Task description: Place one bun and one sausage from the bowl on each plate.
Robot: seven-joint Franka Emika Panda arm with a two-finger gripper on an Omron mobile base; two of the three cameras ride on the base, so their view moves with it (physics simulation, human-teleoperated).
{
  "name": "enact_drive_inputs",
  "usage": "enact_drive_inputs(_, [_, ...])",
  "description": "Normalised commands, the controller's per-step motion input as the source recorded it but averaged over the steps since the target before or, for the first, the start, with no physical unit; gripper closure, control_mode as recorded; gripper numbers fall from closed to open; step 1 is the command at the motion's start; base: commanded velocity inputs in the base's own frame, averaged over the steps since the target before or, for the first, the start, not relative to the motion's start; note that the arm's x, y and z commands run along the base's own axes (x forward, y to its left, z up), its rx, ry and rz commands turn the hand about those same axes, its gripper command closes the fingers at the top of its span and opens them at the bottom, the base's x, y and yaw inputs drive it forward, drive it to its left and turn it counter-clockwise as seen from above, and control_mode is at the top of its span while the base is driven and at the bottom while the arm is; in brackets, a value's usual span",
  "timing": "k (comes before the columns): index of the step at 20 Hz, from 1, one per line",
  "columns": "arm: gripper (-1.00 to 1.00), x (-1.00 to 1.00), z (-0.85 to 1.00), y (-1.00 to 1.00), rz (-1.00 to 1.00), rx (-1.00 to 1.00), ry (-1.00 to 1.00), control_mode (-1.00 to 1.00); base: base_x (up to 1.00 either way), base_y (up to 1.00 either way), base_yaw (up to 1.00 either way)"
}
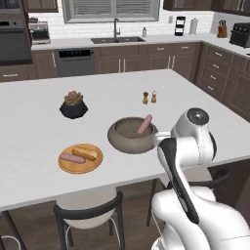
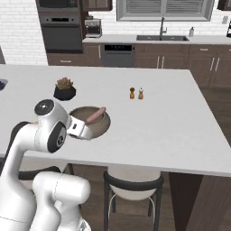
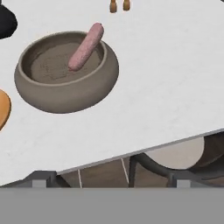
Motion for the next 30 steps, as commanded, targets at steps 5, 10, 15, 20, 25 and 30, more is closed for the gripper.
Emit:
enact_drive_inputs(5, [-1.0,0.78,0.97,0.05,-0.13,-0.02,-0.12,-1.0,0.0,0.0,0.0])
enact_drive_inputs(10, [-1.0,0.85,0.67,0.08,-0.03,0.03,0.08,-1.0,0.0,0.0,0.0])
enact_drive_inputs(15, [-1.0,0.92,-0.08,0.01,0.0,0.04,0.12,-1.0,0.0,0.0,0.0])
enact_drive_inputs(20, [-1.0,0.6,-0.53,-0.01,0.0,-0.01,0.21,-1.0,0.0,0.0,0.0])
enact_drive_inputs(25, [-1.0,0.51,-0.58,0.0,0.0,0.0,0.09,-1.0,0.0,0.0,0.0])
enact_drive_inputs(30, [-1.0,0.34,-0.35,0.02,0.0,0.0,0.0,-1.0,0.0,0.0,0.0])
